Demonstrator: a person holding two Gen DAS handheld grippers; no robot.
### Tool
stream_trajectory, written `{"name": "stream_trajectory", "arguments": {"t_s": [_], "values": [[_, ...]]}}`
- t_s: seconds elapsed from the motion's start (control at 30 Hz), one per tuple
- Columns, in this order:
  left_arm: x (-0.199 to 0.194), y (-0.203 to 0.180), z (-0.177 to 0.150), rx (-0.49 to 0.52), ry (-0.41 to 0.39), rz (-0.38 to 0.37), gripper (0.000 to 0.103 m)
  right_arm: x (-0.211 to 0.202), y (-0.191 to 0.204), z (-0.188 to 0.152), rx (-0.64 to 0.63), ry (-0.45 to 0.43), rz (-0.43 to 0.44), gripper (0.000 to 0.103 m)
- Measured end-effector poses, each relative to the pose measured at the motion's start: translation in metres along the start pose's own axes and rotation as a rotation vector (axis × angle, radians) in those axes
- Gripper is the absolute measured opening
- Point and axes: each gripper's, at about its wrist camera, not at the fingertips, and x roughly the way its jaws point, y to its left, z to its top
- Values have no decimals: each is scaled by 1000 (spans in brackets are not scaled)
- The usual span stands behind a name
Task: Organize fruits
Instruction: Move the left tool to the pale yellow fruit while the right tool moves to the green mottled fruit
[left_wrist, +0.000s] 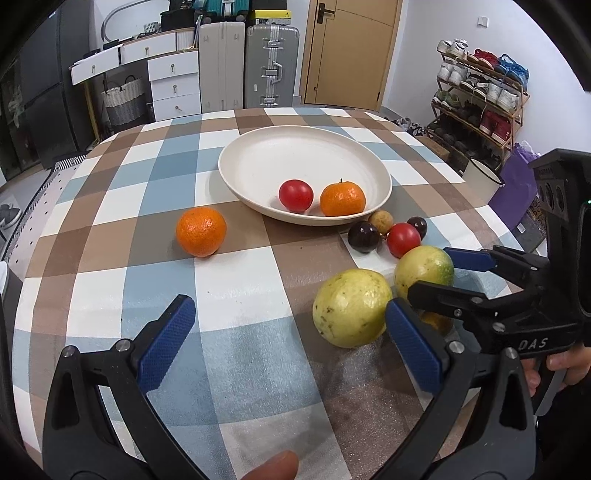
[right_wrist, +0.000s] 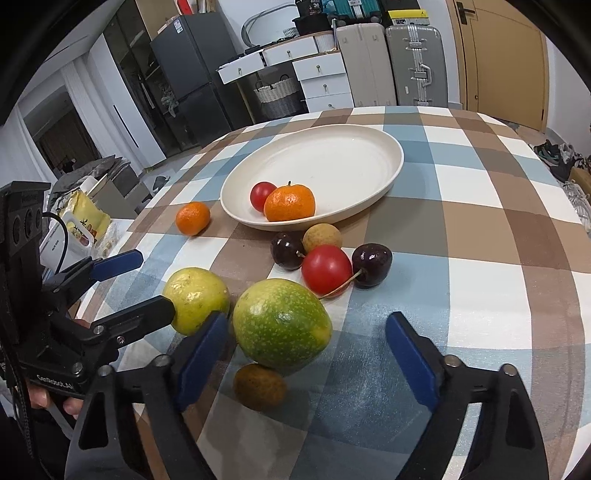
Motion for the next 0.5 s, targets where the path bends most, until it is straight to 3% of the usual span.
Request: {"name": "stream_trajectory", "arguments": {"t_s": [0.4, 0.5], "values": [[5, -4, -2, 15, 10, 2, 103, 2, 8, 0, -27, 2, 56, 54], [5, -5, -2, 19, 9, 5, 103, 2, 9, -2, -27, 3, 67, 53]]}}
